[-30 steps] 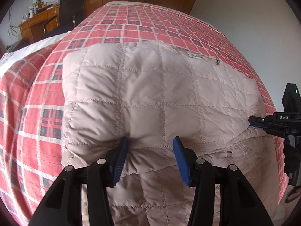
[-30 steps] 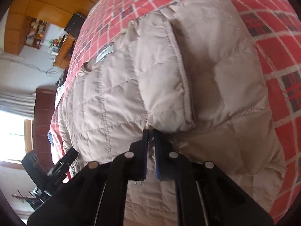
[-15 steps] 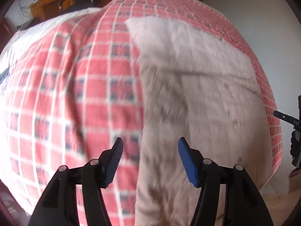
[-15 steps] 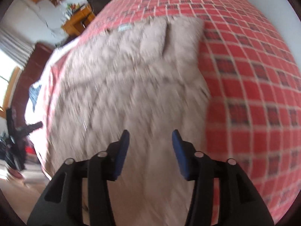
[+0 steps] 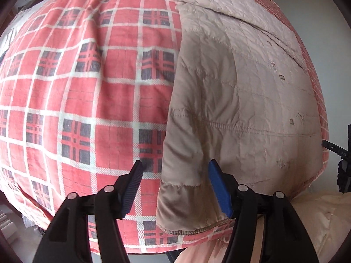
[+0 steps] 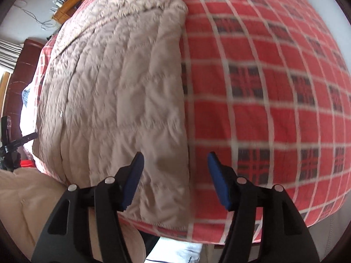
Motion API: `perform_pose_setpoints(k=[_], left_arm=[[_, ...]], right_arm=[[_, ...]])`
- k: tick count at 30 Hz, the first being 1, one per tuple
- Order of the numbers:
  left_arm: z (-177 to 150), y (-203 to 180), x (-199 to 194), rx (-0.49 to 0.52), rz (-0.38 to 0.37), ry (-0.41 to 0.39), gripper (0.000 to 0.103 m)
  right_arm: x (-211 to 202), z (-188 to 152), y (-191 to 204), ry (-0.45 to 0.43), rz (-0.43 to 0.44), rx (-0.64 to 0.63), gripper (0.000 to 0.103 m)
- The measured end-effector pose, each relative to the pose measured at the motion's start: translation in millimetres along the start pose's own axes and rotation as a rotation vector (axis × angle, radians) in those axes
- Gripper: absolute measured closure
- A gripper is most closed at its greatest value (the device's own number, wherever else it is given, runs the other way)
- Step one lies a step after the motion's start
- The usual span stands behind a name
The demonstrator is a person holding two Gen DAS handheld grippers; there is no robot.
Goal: Fold large clothes
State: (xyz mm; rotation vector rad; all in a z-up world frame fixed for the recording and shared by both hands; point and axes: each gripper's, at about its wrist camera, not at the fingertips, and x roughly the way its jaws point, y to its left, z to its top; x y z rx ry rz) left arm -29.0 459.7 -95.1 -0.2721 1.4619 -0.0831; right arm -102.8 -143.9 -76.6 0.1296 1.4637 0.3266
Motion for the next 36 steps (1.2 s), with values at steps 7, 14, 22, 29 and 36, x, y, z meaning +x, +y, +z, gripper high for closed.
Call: perform_pose_setpoints(k=[7, 14, 22, 29, 36], left_arm=[[-11, 0, 5, 0.021, -0.011, 0.026, 0.04], [-15, -12, 8, 0.05, -0.046, 0.073, 0.078], [-5, -26, -23, 0.033, -0.214, 0.011, 0.095], [34, -34, -81, 0.028, -0.356, -0.164, 0.096], [99, -25, -95, 0.05, -0.333, -0.288, 0.096]], right_arm=[[15, -23, -12, 0.05, 0.044, 0.035, 0.042], [20, -30, 4, 0.097, 0.101, -0.018, 0.076], [4, -15, 12, 0.068, 0.222, -0.011, 0.095], [-47, 16, 13, -0.113, 0.402, -0.004, 0.095], [-74, 77, 14, -0.221, 0.392, -0.029, 0.095]])
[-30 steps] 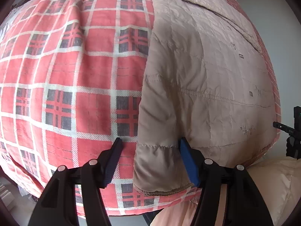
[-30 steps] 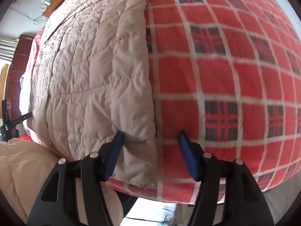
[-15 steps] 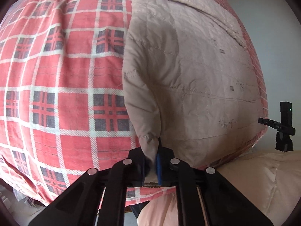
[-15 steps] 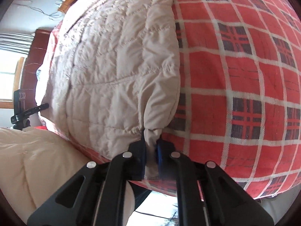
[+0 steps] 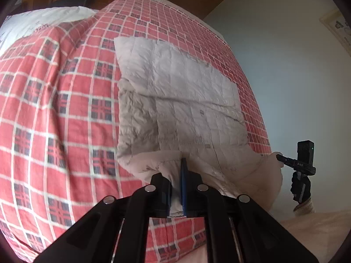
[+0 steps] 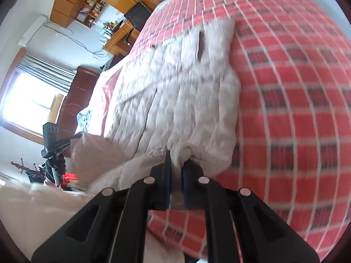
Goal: Fold large clothes
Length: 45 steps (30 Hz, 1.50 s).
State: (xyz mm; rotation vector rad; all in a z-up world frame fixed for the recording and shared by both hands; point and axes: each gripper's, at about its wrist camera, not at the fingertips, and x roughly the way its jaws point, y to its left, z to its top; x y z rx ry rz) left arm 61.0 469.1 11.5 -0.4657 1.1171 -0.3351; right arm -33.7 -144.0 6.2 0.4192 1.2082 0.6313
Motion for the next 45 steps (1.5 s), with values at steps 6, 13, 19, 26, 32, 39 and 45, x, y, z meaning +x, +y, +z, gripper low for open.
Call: perform_pose_setpoints(k=[6, 13, 19, 26, 32, 39, 45], left_arm=[[57, 18, 36, -0.039, -0.012, -0.07, 0.096], [110, 51, 88, -0.119, -0.018, -0.075, 0.096], [132, 73, 127, -0.184, -0.011, -0.005, 0.094], [148, 90, 124, -0.285, -0.156, 0.036, 0.088], [151, 96, 93, -0.371, -0.369, -0.029, 0.073], [151, 99, 69, -0.331, -0.237, -0.153, 0.063], [149, 85, 100, -0.165, 0.019, -0.078, 0.051]], right_arm=[[10, 62, -25, -0.039, -0.008, 0.035, 0.095], [41, 120, -70, -0.05, 0.023, 0.134, 0.095], [77, 146, -92, 0.006, 0.015, 0.201, 0.092], [74, 155, -102, 0.026, 0.077, 0.265, 0.07], [46, 159, -98, -0.064, 0.021, 0.229, 0.025], [53, 158, -91, -0.053, -0.054, 0.171, 0.025], [88, 159, -91, -0.004, -0.112, 0.152, 0.024]])
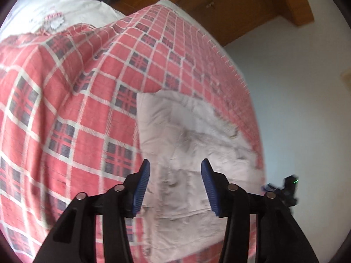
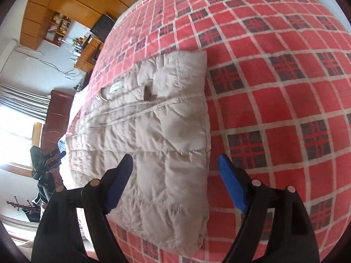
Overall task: Fold large clothes
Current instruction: 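Grasp the folded hem edge again with both grippers and lift it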
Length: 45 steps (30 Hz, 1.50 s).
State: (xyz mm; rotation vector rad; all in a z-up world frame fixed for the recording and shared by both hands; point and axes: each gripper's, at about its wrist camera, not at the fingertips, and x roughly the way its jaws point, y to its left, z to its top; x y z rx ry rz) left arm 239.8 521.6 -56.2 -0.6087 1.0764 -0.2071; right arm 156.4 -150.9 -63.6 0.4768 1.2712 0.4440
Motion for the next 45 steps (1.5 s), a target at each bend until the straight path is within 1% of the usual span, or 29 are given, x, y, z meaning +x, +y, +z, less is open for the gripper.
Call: perform_pose_setpoints(k=[3, 4, 5, 6, 7, 8, 9, 10, 11, 12, 15, 17, 19, 22, 25, 27, 29, 30, 34, 38, 41, 43, 45], left_arm=[[-3, -4, 22, 0.058, 0.073, 0.028, 0.043], [-3, -5, 28, 0.068, 0.091, 0.037, 0.042], [-4, -7, 34, 0.072, 0.099, 0.04, 0.042], [-4, -10, 37, 0.075, 0.097, 0.034, 0.044], [-4, -13, 38, 0.079, 0.093, 0.021, 0.047], [-4, -18, 38, 0.09, 0.091, 0.007, 0.064], [-5, -23, 37, 0.102, 0.1, 0.001, 0.074], [-6, -29, 36, 0.121, 0.104, -0.01, 0.084], [-8, -37, 30, 0.152, 0.105, -0.03, 0.092], [-10, -44, 26, 0.177, 0.109, -0.05, 0.094], [-17, -63, 1, 0.24, 0.101, -0.121, 0.097], [-15, -72, -15, 0.248, 0.073, -0.166, 0.097], [-9, -81, -26, 0.253, 0.061, -0.211, 0.097], [11, -93, -35, 0.251, 0.041, -0.272, 0.098], [41, -98, -30, 0.242, 0.053, -0.312, 0.098], [58, -97, -21, 0.236, 0.066, -0.32, 0.098], [73, -95, -7, 0.228, 0.081, -0.31, 0.098], [79, -94, 1, 0.226, 0.089, -0.3, 0.098], [95, -81, 37, 0.211, 0.149, -0.225, 0.097], [101, -58, 75, 0.182, 0.205, -0.127, 0.097], [101, -41, 97, 0.151, 0.232, -0.071, 0.096], [99, -33, 110, 0.142, 0.252, -0.04, 0.095], [97, -28, 118, 0.13, 0.261, -0.024, 0.092]], right_arm=[[17, 3, 0, 0.017, 0.007, 0.011, 0.024], [22, 4, 3, 0.019, 0.004, 0.003, 0.025], [24, 4, 5, 0.02, -0.002, -0.004, 0.03], [27, 5, 8, 0.019, -0.012, -0.013, 0.038], [28, 5, 12, 0.014, -0.025, -0.029, 0.044], [28, 5, 14, 0.01, -0.031, -0.043, 0.056], [26, 4, 17, 0.005, -0.036, -0.056, 0.066], [23, 2, 20, -0.004, -0.041, -0.074, 0.072], [18, 1, 23, -0.011, -0.036, -0.086, 0.085], [11, -1, 26, -0.023, -0.021, -0.097, 0.09], [-8, -3, 33, -0.067, 0.001, -0.124, 0.093], [-24, -4, 41, -0.1, 0.023, -0.144, 0.094], [-39, 1, 50, -0.138, 0.033, -0.17, 0.094], [-56, 17, 60, -0.192, 0.054, -0.181, 0.094], [-62, 49, 65, -0.236, 0.061, -0.17, 0.094], [-59, 69, 66, -0.244, 0.069, -0.154, 0.094], [-48, 91, 65, -0.241, 0.056, -0.14, 0.094], [-43, 96, 64, -0.237, 0.05, -0.138, 0.094], [-5, 122, 55, -0.184, 0.008, -0.112, 0.094], [25, 132, 42, -0.133, -0.045, -0.067, 0.094], [46, 135, 32, -0.099, -0.088, -0.036, 0.094], [61, 136, 25, -0.073, -0.115, -0.02, 0.094], [70, 136, 20, -0.059, -0.124, -0.004, 0.091]])
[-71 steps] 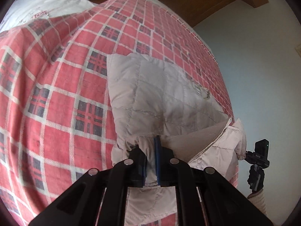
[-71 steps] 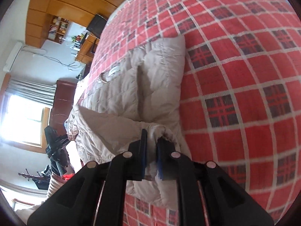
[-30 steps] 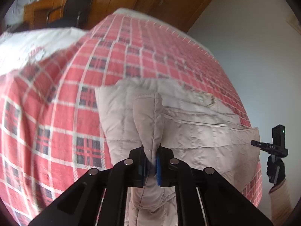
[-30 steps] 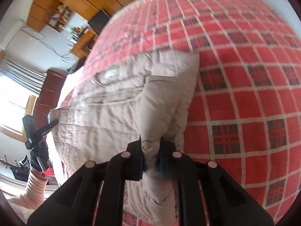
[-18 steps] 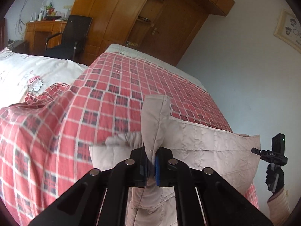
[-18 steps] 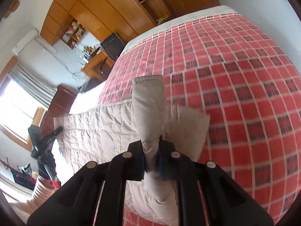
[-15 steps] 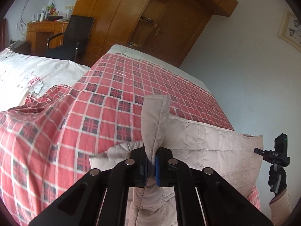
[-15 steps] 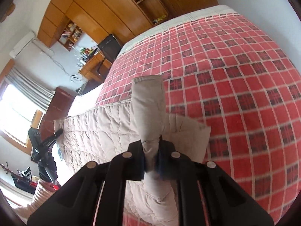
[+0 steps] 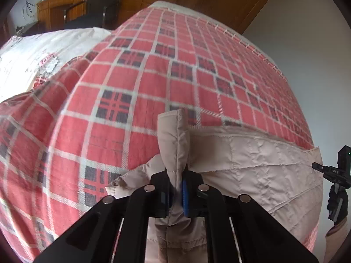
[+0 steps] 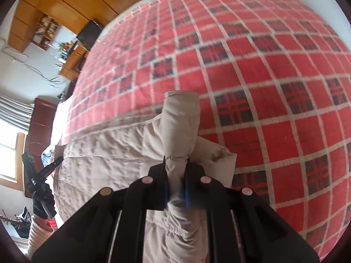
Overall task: Fold large clothes
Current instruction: 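Grasp the folded hem edge again with both grippers and lift it, then fold the held hem edge over toward the collar with both grippers and release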
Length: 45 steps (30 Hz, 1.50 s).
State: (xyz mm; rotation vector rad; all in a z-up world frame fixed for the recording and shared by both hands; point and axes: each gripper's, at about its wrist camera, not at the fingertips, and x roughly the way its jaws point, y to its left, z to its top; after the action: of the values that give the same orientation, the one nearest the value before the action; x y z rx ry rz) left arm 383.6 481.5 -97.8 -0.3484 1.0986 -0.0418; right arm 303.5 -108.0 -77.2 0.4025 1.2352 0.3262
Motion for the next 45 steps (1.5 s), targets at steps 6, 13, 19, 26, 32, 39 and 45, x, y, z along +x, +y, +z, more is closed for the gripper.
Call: perform_pose_setpoints(k=[6, 13, 19, 26, 32, 39, 45], left_arm=[[-1, 6, -17, -0.069, -0.024, 0.016, 0.083], [-49, 12, -82, -0.085, -0.111, -0.011, 0.059], [-111, 6, -96, -0.087, -0.142, 0.049, 0.055], [-142, -5, -90, -0.095, -0.064, 0.034, 0.08], [-139, -6, -107, -0.113, -0.117, 0.009, 0.097], [-149, 3, -105, -0.121, -0.146, 0.032, 0.097], [-161, 9, -77, -0.1, -0.124, 0.055, 0.097]], right_arm=[[0, -3, -9, 0.0, 0.012, 0.032, 0.074], [-59, -59, 0, -0.045, 0.056, -0.052, 0.054], [-67, -130, -9, 0.018, 0.076, -0.071, 0.049], [-56, -171, -12, 0.054, 0.06, -0.071, 0.067], [-79, -163, -17, 0.015, 0.124, -0.035, 0.093], [-81, -162, -20, 0.034, 0.112, -0.034, 0.093], [-45, -165, -40, 0.099, 0.096, 0.021, 0.092]])
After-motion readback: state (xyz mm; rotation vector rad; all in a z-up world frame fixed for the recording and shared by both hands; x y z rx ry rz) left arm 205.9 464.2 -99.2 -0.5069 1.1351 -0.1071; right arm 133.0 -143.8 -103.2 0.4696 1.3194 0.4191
